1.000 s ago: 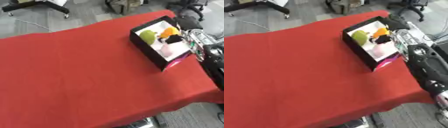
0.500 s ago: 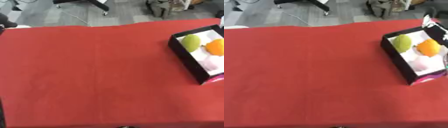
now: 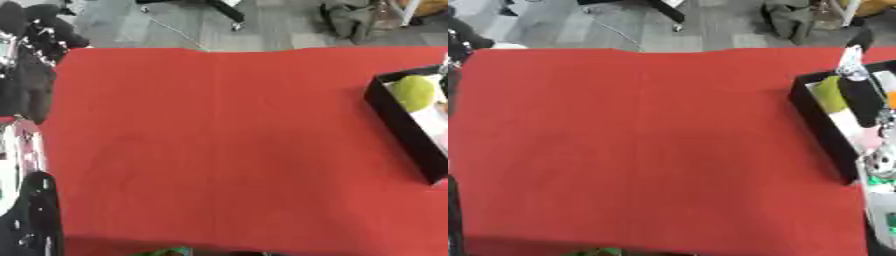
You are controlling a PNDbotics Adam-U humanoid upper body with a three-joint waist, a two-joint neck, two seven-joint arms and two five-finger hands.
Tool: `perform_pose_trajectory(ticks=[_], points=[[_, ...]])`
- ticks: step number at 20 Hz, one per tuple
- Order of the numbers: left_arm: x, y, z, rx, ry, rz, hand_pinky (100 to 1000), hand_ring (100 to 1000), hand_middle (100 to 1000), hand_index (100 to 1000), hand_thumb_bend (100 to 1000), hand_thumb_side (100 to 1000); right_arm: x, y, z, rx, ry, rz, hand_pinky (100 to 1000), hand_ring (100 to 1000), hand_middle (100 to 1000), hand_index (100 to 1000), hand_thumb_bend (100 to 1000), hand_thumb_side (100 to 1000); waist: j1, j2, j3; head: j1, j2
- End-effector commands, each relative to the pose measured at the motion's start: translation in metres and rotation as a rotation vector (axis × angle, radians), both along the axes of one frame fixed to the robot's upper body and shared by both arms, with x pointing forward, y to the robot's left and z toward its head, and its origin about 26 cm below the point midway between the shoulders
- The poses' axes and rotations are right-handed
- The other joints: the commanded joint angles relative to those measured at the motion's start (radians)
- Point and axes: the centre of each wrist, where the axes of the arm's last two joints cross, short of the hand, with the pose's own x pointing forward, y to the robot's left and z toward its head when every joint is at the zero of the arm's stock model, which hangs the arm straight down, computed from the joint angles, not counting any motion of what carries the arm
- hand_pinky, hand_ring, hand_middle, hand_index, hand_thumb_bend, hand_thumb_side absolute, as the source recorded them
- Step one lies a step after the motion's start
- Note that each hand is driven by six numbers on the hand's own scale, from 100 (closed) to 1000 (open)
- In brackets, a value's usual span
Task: Pick up the objects with one hand, pass them to the other hand, and then place them into the box on the other side of the table.
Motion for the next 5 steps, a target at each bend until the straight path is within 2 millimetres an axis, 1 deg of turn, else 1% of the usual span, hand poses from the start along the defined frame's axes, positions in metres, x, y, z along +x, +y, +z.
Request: perform_pose_trajectory(ticks=[1, 5], points=[[-0.0031, -0.0053, 0.0007, 0.01, -0.007, -0.024, 696, 555, 526, 693, 372, 661, 0.0009, 0.0075, -0.0051, 0.051, -0.004, 0.051, 638, 690, 824, 1000, 131, 621, -0.004, -0.006, 0.002, -0.015, -0.003], [-0.0059, -0.0053, -0.0067, 0.033, 0.024, -0.043, 696, 553, 524, 691, 351, 666, 0.0029, 0.0081, -0.0143, 0.079, 0.018, 0.058, 631, 681, 819, 1000, 127, 620, -0.007, -0.005, 0.0, -0.042, -0.003]])
